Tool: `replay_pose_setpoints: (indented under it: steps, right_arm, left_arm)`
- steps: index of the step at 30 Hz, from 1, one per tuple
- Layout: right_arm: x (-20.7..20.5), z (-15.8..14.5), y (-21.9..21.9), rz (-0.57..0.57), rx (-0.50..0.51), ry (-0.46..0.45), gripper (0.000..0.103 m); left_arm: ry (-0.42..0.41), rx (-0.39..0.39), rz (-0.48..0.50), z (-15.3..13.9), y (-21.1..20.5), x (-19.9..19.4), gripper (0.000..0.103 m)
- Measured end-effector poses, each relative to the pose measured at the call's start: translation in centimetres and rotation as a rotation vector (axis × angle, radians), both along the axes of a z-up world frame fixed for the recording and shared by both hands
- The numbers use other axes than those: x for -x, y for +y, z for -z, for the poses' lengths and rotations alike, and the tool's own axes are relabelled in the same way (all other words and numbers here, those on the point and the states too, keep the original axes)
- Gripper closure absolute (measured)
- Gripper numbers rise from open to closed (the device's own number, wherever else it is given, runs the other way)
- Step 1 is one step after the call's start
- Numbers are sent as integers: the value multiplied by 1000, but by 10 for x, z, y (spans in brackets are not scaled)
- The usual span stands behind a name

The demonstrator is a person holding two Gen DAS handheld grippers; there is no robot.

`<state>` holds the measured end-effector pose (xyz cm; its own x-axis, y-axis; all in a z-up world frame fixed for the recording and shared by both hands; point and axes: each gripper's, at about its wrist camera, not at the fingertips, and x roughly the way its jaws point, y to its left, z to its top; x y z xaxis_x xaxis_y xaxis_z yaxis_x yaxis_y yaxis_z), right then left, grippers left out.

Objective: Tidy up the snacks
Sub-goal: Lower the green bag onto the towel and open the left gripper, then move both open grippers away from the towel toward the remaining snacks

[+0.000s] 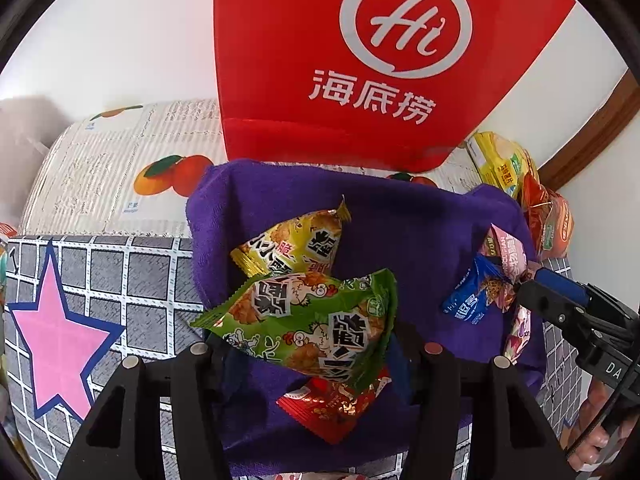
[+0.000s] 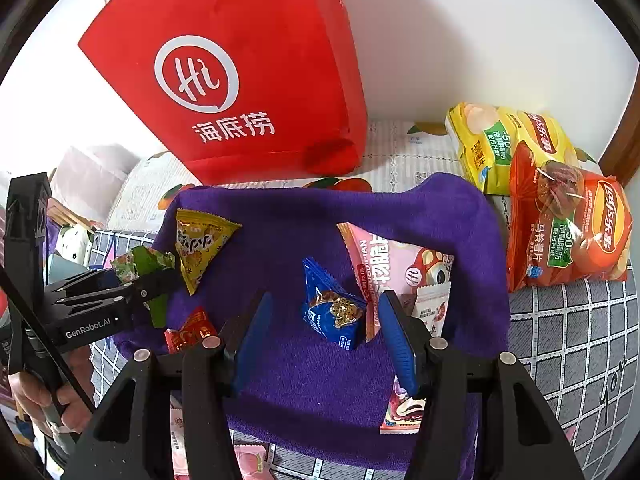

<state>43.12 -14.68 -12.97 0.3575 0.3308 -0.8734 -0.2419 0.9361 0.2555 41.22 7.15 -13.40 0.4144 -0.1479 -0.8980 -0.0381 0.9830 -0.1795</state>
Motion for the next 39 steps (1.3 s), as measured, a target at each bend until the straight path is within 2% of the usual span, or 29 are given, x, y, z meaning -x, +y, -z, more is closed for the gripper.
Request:
replay_pose_setpoints:
  steps: [7,18,22,26,31,34,36,39]
  right_arm:
    - [3,-2,3,-6,5,-7,47]
    - [18,-19,14,-26,9,-62,47]
    - [34,-30,25,-28,5,-104,47]
    - [59,-30,31,-44,0,-105,47]
    - [99,-15,26,-42,22,-109,48]
    - [120,3,22,-60,-7,-75,52]
    - [133,19,22,-81,-15,-43,61]
    - [149,39,24,-112,-23,11,63]
  left_arm:
    - [-7,8,-3,-3,1,0,34]
    - [-66,52,-25,-25,13,8,33]
    - [-75,38,-60,-30,20,10,33]
    - [-83,40,-76,-36,24,14,33]
    - [-90,49,-76,-44,20,20,33]
    - [-92,61,-58,-47,14,23,33]
    - [-101,60,-50,-51,10,26,33]
    - [-114,60,-35,-55,4,30,33]
